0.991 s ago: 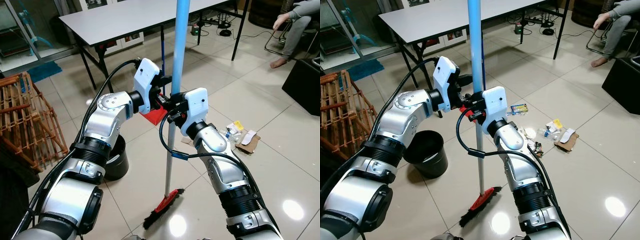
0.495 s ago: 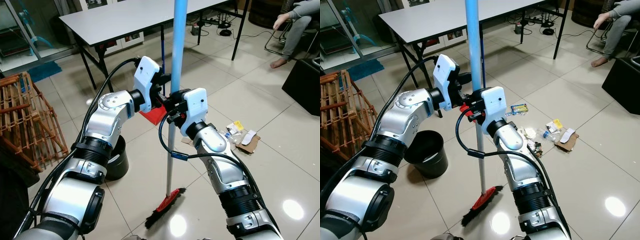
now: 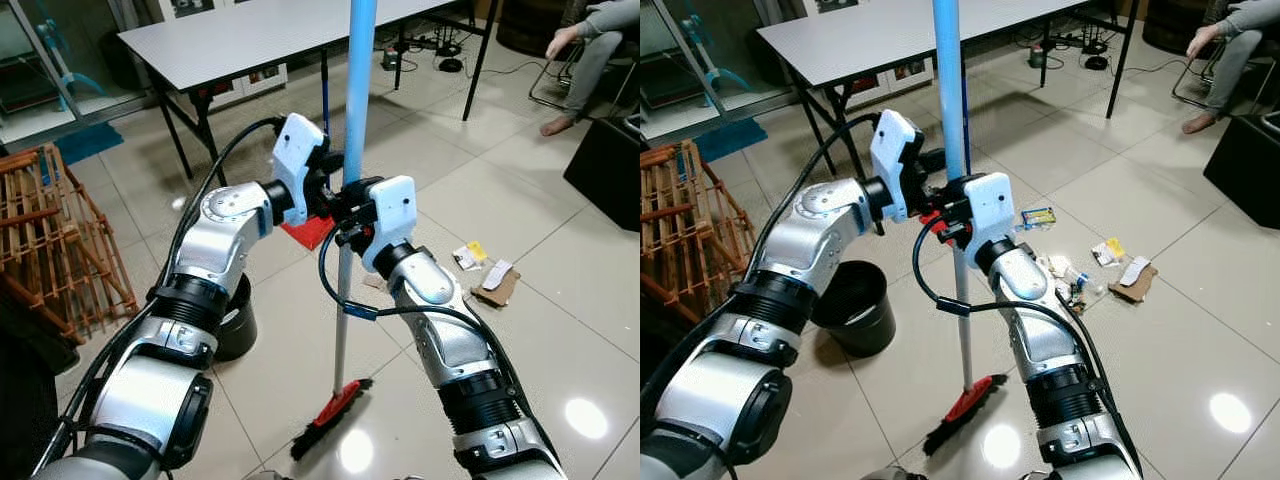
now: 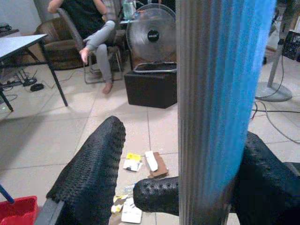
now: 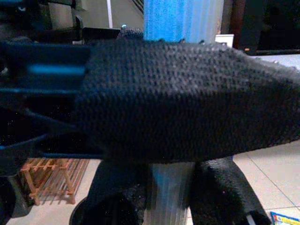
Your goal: Sweep floor
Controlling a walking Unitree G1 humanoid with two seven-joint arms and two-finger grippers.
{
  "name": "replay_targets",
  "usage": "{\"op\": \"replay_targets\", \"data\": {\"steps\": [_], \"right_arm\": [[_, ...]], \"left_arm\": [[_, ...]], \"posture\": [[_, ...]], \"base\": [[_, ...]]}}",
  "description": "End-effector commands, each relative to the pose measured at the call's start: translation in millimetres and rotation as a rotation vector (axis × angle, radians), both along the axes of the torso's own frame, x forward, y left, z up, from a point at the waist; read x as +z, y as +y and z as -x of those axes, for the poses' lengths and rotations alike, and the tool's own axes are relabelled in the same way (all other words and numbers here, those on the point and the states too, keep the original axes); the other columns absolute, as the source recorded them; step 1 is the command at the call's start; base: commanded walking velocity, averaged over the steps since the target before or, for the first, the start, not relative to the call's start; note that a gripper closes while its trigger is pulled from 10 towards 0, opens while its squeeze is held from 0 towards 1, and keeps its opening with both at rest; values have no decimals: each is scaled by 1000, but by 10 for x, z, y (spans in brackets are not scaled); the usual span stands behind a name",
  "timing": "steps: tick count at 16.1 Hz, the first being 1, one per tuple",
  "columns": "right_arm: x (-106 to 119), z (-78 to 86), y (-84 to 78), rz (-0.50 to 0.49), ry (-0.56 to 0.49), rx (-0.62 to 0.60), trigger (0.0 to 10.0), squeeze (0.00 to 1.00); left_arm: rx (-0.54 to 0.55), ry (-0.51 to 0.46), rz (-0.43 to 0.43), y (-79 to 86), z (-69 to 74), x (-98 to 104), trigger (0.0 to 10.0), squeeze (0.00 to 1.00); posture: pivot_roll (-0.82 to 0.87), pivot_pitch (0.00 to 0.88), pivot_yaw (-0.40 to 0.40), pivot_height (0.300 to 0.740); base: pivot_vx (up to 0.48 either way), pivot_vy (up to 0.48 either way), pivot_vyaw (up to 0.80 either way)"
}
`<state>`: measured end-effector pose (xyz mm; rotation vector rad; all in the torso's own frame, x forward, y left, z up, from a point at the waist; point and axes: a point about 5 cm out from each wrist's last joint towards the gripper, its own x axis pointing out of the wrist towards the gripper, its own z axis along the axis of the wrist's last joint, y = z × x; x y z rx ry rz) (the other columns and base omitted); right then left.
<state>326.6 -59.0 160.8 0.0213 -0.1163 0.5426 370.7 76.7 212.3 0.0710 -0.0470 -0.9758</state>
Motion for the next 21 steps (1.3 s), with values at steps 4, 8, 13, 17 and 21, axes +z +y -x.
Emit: {"op": "replay_targets", "data": {"steps": [4,8,13,17,21], "right_arm": [[111,13,56,-18,-53,24,10000,0],[116,24,82,-24,-53,31,10000,0],[105,9,75,-16,-49,33,10000,0],[107,-4,70,-13,-50,27,10000,0],[111,-19,73,-9,-52,30,10000,0]], "left_arm": [[58,-27,8,105,-54,112,0,0],[66,-32,7,133,-57,129,0,0],[81,-39,1,165,-64,145,0,0],[77,-41,-3,157,-61,139,0,0],[77,-52,-4,169,-63,154,0,0]], "posture": [[-68,13,89,740],[-66,13,89,740],[-66,13,89,740],[-59,0,83,740],[-56,0,80,740]], "base": [[0,0,0],[0,0,0],[0,0,0],[0,0,0],[0,0,0]]}}
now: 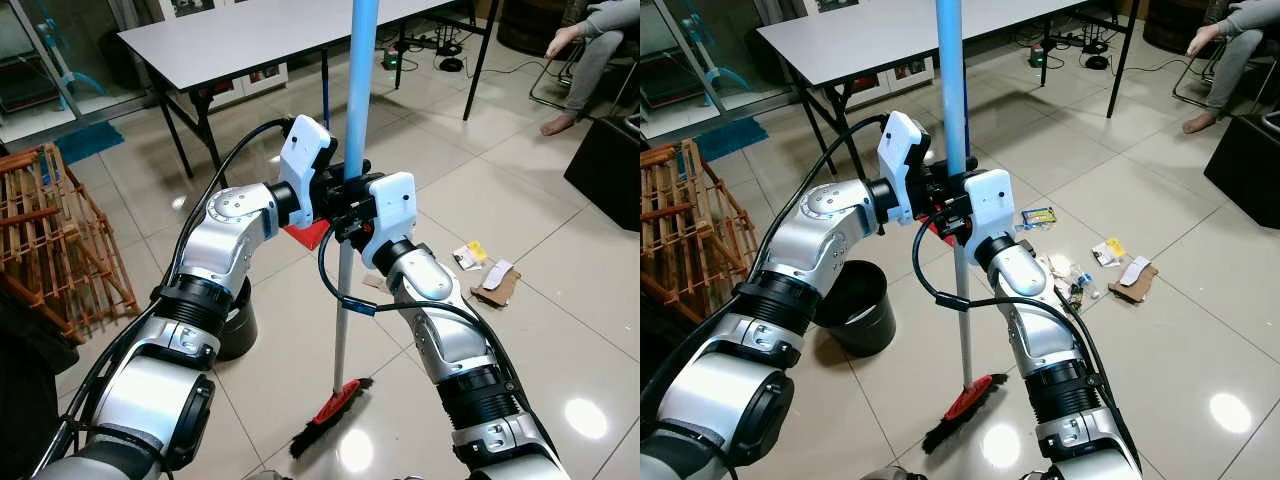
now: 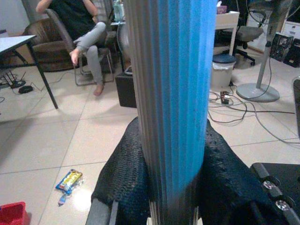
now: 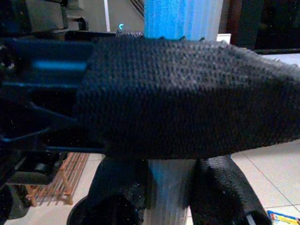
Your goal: Sweep floor
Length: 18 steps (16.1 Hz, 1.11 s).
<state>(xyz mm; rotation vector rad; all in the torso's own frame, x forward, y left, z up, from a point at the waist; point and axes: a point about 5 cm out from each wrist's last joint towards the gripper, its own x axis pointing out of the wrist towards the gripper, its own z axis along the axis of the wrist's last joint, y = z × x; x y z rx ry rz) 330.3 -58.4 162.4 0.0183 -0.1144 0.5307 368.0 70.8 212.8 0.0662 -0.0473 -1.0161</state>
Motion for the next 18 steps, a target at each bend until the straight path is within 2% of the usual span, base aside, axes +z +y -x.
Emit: {"op": "replay_targets", "data": {"steps": [1,7,8,9,10,11,18], "right_arm": [[94,18,71,-12,-54,44,10000,0],[85,26,91,-13,-54,51,10000,0],[80,25,88,-12,-53,51,10000,0],[75,24,86,-13,-51,51,10000,0],[74,24,87,-15,-49,52,10000,835],[74,23,91,-19,-48,54,10000,1000],[82,25,108,-37,-48,65,10000,1000]], "left_arm": [[117,-55,-7,230,-87,145,0,0],[118,-61,-13,228,-79,140,0,0],[143,-61,-12,234,-95,139,2667,0],[162,-58,-14,242,-109,129,10000,0],[166,-56,-15,244,-113,125,10000,0],[167,-51,-14,248,-117,116,10000,0],[168,-47,-17,260,-121,101,10000,0]], "posture": [[-55,0,80,740],[-55,0,82,740],[-55,0,82,740],[-54,0,83,740],[-54,0,83,740],[-54,0,83,740],[-55,0,88,740]], "base": [[0,0,0],[0,0,0],[0,0,0],[0,0,0],[0,0,0],[0,0,0],[0,0,0]]}}
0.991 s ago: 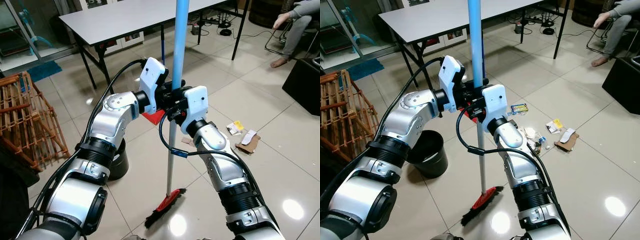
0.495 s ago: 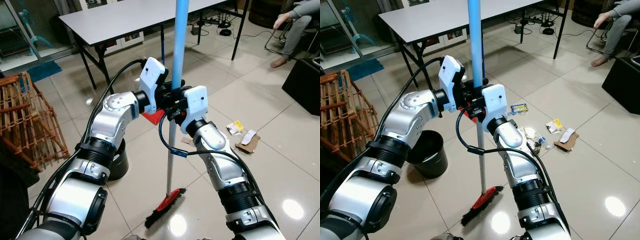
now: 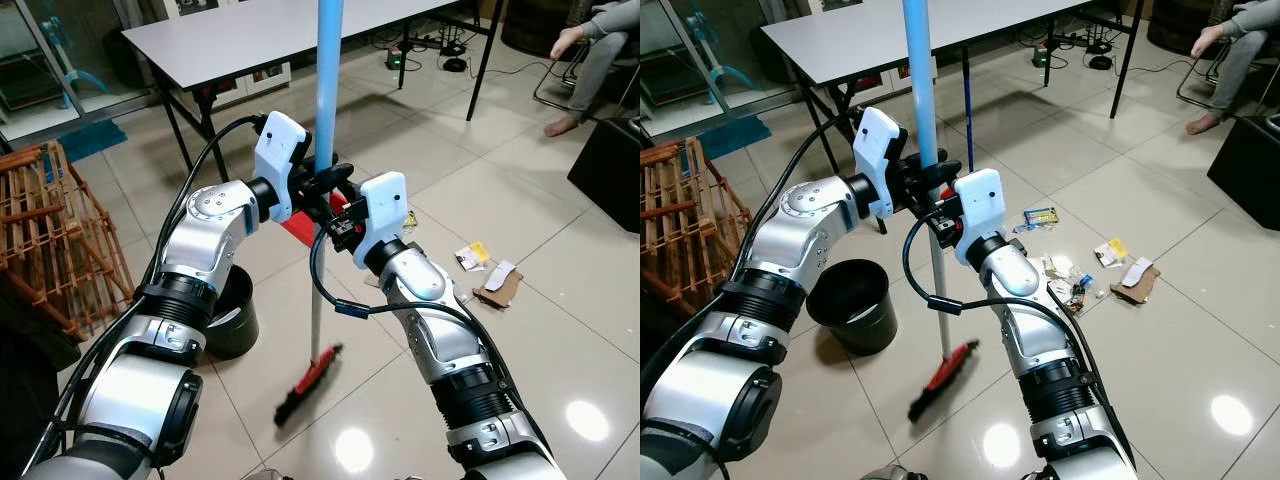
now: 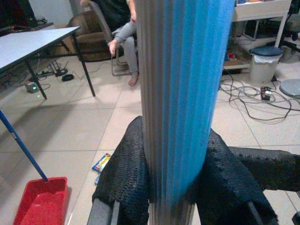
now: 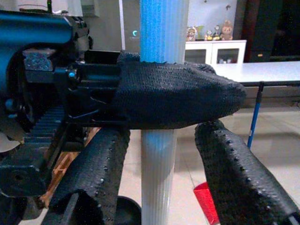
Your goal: Sweep floor
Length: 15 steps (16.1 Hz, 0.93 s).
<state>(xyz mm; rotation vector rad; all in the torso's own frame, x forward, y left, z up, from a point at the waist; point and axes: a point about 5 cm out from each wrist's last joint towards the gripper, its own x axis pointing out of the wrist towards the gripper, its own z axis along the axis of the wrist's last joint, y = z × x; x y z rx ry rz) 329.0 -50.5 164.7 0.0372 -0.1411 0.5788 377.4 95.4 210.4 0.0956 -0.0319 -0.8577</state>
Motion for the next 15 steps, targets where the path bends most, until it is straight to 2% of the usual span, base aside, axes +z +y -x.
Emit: {"op": "replay_targets", "data": {"steps": [1,6,12,13,15], "right_arm": [[56,17,23,-16,-26,16,10000,1000],[30,36,26,-13,-19,25,10000,1000],[-15,94,96,-1,-1,79,10000,1000],[-33,91,91,15,4,67,10000,0],[-58,75,64,21,9,44,10000,0]], "left_arm": [[23,-46,9,20,-39,129,10000,0],[81,-50,38,58,-80,155,10000,0],[246,-56,140,193,-181,236,10000,0],[293,-61,147,231,-203,245,10000,0],[424,-67,142,352,-260,239,10000,0]], "posture": [[-57,0,88,740],[-59,0,86,740],[-59,2,80,740],[-60,2,79,740],[-60,2,79,740]], "base": [[0,0,0],[0,0,0],[0,0,0],[0,0,0],[0,0,0]]}}
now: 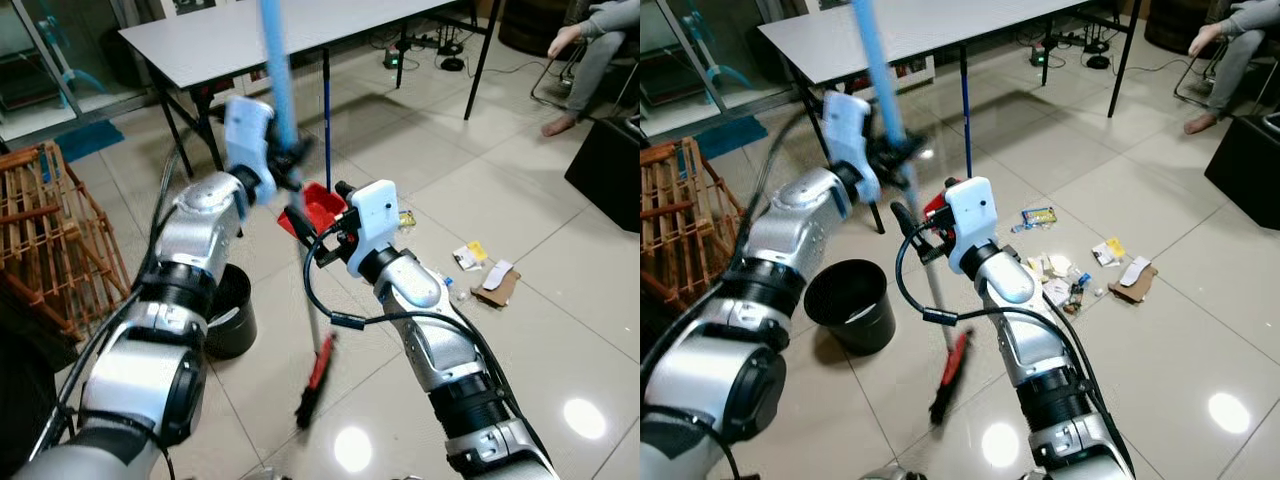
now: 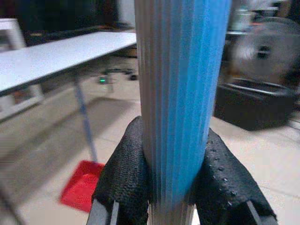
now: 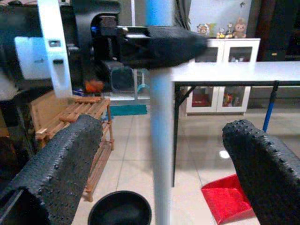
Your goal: Sweep floor
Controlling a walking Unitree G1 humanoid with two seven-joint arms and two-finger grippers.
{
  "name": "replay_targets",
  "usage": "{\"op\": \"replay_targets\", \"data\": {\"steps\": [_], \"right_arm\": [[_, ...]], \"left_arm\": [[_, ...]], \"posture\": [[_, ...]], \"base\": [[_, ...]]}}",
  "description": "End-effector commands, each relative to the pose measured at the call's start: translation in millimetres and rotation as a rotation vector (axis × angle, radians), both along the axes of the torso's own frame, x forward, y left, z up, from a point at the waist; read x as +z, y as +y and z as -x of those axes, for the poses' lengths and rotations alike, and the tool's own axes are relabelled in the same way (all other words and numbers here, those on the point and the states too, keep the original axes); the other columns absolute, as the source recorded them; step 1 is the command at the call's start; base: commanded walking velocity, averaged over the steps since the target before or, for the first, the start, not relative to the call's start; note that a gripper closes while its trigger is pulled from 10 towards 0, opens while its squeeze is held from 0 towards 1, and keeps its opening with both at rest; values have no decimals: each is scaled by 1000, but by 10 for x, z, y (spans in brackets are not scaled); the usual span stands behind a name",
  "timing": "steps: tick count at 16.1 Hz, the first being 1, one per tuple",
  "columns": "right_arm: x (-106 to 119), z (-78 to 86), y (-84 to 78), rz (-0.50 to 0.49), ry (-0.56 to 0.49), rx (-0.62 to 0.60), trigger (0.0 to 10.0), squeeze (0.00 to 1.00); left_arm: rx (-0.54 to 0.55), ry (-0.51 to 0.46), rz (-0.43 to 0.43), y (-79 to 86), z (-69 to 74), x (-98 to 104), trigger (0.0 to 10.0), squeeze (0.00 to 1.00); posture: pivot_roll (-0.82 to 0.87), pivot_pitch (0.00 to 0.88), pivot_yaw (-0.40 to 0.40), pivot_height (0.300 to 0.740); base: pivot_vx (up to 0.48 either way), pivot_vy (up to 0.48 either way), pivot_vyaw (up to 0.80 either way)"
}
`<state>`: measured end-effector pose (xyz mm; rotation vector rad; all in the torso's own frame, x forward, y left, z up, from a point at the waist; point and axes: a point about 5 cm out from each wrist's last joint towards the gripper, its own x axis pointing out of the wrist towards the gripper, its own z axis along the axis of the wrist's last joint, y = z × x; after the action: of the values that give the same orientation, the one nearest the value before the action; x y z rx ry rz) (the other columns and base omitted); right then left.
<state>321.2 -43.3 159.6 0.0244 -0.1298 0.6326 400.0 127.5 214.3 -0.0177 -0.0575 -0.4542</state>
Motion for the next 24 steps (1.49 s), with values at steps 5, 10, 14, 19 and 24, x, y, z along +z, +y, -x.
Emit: {"op": "replay_targets", "data": {"steps": [5,10,14,19,24], "right_arm": [[-3,-35,-90,-8,10,-57,10000,0],[-6,-173,-395,-83,46,-260,10000,0],[-78,-269,-780,-75,70,-418,10000,0],[-417,-266,-1070,-66,152,-538,10000,0],[-697,-206,-1181,-79,207,-595,10000,0]], "left_arm": [[189,-85,-56,202,-23,55,10000,0],[351,-108,-91,430,33,-90,10000,0],[448,-55,-41,656,104,-298,10000,0],[441,2,-47,664,232,-628,10000,0],[429,41,-40,628,298,-831,10000,0]], "posture": [[-59,13,72,740],[-50,16,57,740],[-50,19,45,740],[-40,26,31,740],[-36,25,24,740]], "base": [[0,0,0],[0,0,0],[0,0,0],[0,0,0],[0,0,0]]}}
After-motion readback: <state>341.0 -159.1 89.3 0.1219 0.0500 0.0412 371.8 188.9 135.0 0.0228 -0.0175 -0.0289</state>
